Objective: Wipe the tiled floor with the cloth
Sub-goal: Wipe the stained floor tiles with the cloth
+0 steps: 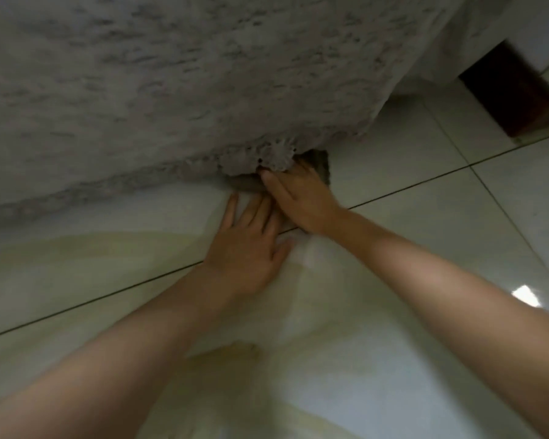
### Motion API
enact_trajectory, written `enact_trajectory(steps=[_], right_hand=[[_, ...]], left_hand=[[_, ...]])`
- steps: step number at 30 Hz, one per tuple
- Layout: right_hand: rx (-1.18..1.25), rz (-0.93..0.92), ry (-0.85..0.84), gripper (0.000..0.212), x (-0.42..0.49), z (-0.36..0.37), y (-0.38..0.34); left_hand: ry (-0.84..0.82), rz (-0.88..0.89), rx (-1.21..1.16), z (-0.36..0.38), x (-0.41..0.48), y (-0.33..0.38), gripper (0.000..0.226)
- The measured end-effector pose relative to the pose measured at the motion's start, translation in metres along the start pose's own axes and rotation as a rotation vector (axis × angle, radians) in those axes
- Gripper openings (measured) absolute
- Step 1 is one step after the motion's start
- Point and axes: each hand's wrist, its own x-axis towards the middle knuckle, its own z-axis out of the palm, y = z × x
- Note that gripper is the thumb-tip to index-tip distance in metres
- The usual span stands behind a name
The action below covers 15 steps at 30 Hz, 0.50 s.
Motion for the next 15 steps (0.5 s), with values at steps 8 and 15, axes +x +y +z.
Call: enact_trajectory(steps=[8, 15], right_hand=[[-0.341, 0.557, 0.022, 0.052, 0.041, 0.010, 0.006], [-0.171, -0.300, -0.158, 0.052, -0.084, 0.052, -0.097]], left_hand=[[0.225, -0.216, -0.017, -0.010, -0.100, -0.065, 0.062], [0.092, -0.339, 0.043, 0.006, -0.139, -0.089, 0.080]])
